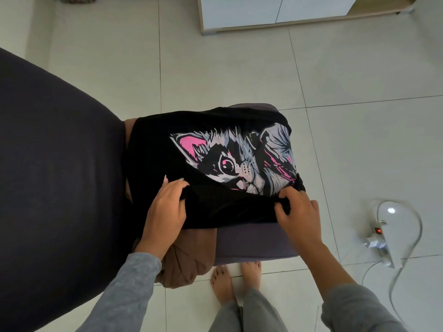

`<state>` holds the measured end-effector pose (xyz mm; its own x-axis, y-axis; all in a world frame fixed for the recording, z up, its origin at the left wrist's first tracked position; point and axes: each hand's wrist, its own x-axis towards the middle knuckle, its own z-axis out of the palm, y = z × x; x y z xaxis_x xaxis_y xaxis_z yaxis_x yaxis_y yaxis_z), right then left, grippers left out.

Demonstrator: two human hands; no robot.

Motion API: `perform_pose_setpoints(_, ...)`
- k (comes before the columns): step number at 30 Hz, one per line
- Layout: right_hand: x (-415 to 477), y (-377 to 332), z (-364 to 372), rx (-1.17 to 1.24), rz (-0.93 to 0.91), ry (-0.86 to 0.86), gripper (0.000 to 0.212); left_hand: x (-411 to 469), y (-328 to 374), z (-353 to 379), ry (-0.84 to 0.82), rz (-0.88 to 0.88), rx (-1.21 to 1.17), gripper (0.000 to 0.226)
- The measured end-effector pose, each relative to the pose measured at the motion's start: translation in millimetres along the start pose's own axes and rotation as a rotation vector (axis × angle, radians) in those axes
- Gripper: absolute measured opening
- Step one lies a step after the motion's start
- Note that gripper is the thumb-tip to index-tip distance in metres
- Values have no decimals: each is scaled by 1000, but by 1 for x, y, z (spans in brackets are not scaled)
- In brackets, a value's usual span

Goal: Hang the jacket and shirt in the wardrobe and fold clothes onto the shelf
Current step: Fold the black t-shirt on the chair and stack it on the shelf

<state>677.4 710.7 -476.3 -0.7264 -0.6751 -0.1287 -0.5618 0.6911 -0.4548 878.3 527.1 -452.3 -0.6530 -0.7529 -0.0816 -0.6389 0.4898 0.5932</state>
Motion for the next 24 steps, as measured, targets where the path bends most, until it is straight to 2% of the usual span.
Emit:
perform_pose_setpoints(4,-27,13,0,-217,170,-126,22,-29,3,-13,-56,38,-64,32)
perform_pose_setpoints(9,-57,22,1,-369,355,-223,29,-71,-2,-20,-64,34,-2,30)
perform_pose_setpoints(13,-81,29,5,-28,429,-112,17,-113,-7,-23,-103,-1,-9,24)
perform_pose_setpoints(17,-107,47,5,173,384,-55,10,-151,-11,-18,-139,-67,-3,14)
perform_pose_setpoints(21,-135,71,2,137,383,-133,14,-187,-7,-12,-179,-64,14,19)
perform_pose_setpoints(24,-145,77,-3,108,377,-135,19,-208,-5,-11,-175,-86,-7,12)
